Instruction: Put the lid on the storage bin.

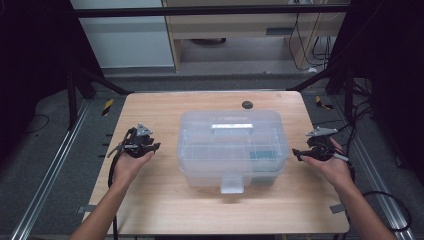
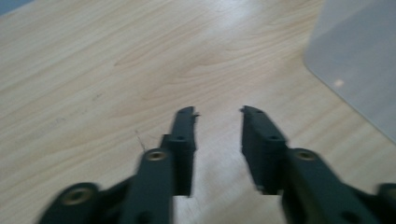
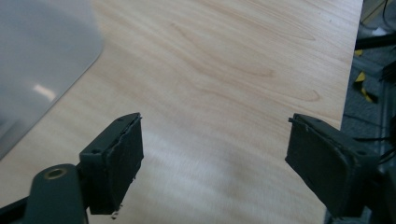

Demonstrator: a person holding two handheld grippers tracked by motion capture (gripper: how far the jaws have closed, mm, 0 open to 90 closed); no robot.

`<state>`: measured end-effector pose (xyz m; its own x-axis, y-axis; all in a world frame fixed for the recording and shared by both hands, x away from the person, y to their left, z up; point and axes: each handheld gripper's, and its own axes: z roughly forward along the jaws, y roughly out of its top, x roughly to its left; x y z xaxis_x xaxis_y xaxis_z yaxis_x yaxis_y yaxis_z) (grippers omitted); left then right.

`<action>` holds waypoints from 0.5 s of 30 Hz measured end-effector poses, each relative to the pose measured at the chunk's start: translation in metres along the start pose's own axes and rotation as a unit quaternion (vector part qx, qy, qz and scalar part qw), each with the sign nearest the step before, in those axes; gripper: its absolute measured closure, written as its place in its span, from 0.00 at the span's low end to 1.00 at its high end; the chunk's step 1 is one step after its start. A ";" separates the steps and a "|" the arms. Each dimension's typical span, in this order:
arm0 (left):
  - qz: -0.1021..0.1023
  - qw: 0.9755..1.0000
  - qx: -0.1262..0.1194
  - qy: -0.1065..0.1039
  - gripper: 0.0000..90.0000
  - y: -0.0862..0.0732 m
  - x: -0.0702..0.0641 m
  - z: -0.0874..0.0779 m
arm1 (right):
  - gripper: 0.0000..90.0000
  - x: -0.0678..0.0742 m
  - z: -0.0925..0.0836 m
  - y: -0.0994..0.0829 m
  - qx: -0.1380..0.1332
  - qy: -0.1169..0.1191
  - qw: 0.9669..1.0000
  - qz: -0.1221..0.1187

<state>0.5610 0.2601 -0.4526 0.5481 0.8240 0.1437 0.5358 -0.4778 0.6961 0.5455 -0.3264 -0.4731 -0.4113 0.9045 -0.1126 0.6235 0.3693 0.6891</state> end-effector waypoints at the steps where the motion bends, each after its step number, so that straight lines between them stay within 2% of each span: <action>1: -0.003 1.000 0.000 0.005 0.58 0.000 0.001 0.003 | 0.19 -0.002 0.004 0.002 -0.002 -0.002 1.000 0.011; 4: -0.020 1.000 0.001 0.012 0.38 -0.001 0.004 0.014 | 0.17 -0.007 0.017 0.008 0.000 -0.013 1.000 0.026; 7: -0.044 0.999 0.003 0.009 0.29 -0.003 0.008 0.022 | 0.16 -0.011 0.027 0.012 0.003 -0.015 0.998 0.054; 10: -0.066 0.998 -0.001 0.010 0.24 -0.005 0.013 0.027 | 0.17 -0.014 0.033 0.016 -0.010 -0.014 0.998 0.066; 15: -0.099 0.995 -0.008 0.003 0.19 -0.009 0.019 0.035 | 0.16 -0.017 0.043 0.018 -0.005 -0.018 0.997 0.080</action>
<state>0.5890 0.2692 -0.4806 0.4289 0.9033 0.0061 0.6222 -0.3004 0.7230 0.5921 -0.3259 -0.4894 -0.2837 0.9586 -0.0256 0.6719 0.2178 0.7079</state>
